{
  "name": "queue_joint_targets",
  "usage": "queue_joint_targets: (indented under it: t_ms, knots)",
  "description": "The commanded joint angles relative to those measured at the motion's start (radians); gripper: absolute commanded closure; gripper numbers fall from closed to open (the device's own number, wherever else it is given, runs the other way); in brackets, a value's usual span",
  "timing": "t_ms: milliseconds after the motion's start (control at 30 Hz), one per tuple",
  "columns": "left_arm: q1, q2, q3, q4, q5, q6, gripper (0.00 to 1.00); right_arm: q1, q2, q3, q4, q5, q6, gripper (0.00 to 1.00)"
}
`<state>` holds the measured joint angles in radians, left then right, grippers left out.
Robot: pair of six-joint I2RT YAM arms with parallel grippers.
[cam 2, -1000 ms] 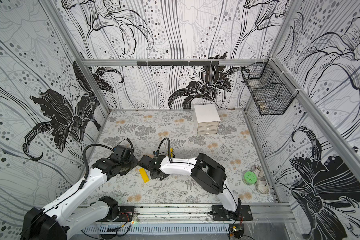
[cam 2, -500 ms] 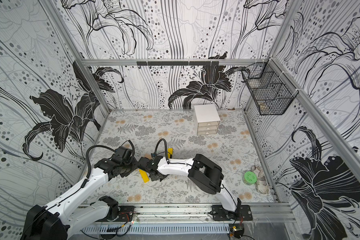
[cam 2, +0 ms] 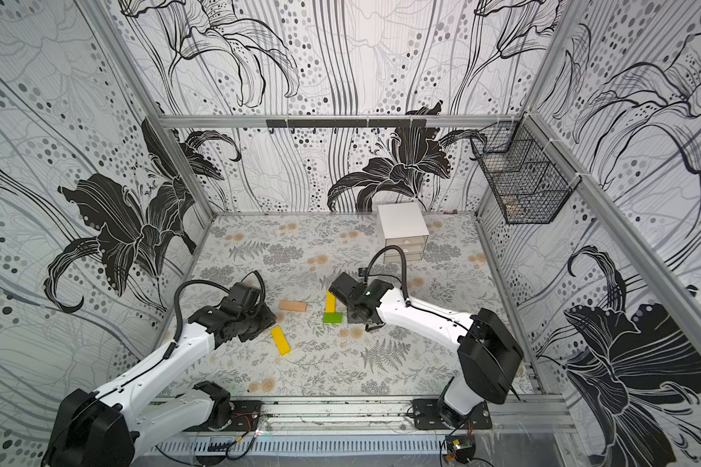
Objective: Assemble the letter h with building blocks
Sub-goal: Place the building block at the center of the board.
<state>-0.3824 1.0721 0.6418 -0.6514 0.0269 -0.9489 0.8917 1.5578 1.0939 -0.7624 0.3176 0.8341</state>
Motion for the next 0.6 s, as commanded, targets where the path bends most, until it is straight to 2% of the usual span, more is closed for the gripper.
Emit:
queue_joint_targets:
  t_ms: [0, 133, 200, 233, 367, 433, 567]
  knots:
    - [-0.023, 0.026, 0.007, 0.055, 0.015, 0.011, 0.56, -0.041, 0.007, -0.107, 0.004, -0.032, 0.096, 0.85]
    - [-0.048, 0.065, 0.003, 0.084, 0.013, 0.001, 0.57, -0.070, 0.044, -0.157, 0.063, -0.055, 0.114, 0.85]
    - [-0.057, 0.086, -0.007, 0.110, 0.017, -0.004, 0.57, -0.070, 0.076, -0.160, 0.069, -0.056, 0.117, 0.81]
    - [-0.062, 0.097, -0.012, 0.125, 0.023, -0.008, 0.57, -0.070, 0.088, -0.157, 0.069, -0.057, 0.118, 0.77]
    - [-0.090, 0.139, -0.035, 0.201, 0.051, -0.025, 0.59, -0.069, 0.097, -0.167, 0.086, -0.074, 0.121, 0.45]
    - [-0.101, 0.158, -0.040, 0.221, 0.054, -0.035, 0.60, -0.069, 0.081, -0.173, 0.098, -0.088, 0.116, 0.40]
    - [-0.109, 0.195, -0.047, 0.250, 0.062, -0.042, 0.63, -0.047, 0.058, -0.163, 0.116, -0.119, 0.096, 0.37]
